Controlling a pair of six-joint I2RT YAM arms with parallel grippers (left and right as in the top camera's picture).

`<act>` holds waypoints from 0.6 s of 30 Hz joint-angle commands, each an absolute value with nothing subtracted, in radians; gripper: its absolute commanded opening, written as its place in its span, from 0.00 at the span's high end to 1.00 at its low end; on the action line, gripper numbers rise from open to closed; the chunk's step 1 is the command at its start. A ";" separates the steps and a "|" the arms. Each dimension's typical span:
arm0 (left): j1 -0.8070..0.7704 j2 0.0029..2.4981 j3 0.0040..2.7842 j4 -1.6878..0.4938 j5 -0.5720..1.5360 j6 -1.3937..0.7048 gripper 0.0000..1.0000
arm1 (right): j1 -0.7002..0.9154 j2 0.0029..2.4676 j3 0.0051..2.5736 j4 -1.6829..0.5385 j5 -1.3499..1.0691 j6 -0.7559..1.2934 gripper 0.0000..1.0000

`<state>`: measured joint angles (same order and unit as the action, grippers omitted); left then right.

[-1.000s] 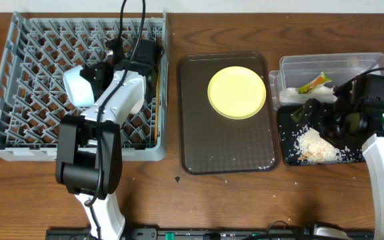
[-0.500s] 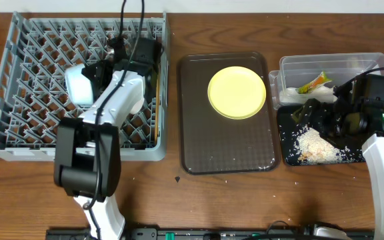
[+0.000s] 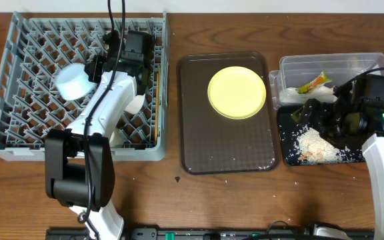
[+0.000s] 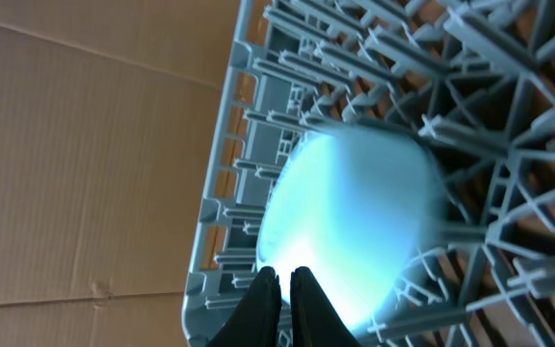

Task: Sort waste into correct bins and load items into the dishwasher

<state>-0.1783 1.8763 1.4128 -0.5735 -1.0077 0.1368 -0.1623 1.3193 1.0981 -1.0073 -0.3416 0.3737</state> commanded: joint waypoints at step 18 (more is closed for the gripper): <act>-0.175 1.624 1.412 -0.700 -0.823 -0.046 0.68 | -0.162 1.322 1.097 -1.007 -0.348 0.358 0.07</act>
<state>-0.1783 1.6402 1.4128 -0.6636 -0.8940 0.0219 -0.1623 1.3193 1.0981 -1.0077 -0.3416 0.3737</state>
